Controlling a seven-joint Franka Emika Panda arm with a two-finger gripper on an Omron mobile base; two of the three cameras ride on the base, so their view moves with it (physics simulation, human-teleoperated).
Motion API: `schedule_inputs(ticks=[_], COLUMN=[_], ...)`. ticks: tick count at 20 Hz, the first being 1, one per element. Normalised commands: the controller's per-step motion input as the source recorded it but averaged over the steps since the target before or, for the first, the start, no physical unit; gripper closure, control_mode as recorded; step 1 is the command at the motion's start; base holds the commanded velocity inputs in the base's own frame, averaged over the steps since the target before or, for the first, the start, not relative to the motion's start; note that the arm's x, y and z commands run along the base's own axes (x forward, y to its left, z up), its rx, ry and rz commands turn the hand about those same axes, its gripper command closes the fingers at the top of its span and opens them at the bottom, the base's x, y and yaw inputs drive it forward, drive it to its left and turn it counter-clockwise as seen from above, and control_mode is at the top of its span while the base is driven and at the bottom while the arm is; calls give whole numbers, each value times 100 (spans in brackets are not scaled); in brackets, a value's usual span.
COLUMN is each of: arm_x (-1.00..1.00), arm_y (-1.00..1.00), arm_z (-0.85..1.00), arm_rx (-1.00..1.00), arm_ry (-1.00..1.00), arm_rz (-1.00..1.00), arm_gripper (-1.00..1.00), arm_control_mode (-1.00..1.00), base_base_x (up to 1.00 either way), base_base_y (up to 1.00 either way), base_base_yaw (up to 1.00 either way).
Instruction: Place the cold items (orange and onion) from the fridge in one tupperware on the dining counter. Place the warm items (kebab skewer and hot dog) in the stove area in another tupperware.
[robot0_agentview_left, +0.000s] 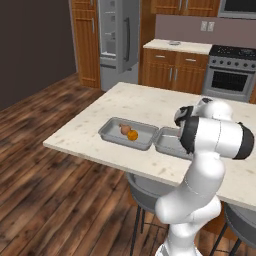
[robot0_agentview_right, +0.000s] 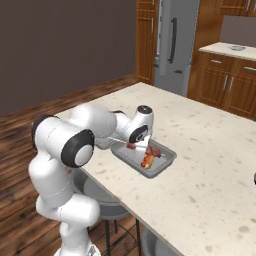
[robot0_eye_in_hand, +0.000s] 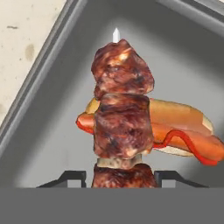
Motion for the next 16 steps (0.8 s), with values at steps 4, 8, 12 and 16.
schedule_inputs(ticks=[4,8,12,16], arm_x=[42,46,11,-16], arm_y=[-55,-32,-4,-1], arm_z=[-38,-32,-40,-39], arm_rx=[0,0,-1,-1], arm_ry=[6,2,1,0], arm_rz=[0,0,0,0], arm_gripper=[100,100,100,-100], arm_control_mode=[-100,-100,-100,-100], base_base_x=[0,0,0,0], base_base_y=[0,0,0,0], base_base_yaw=[0,0,0,0])
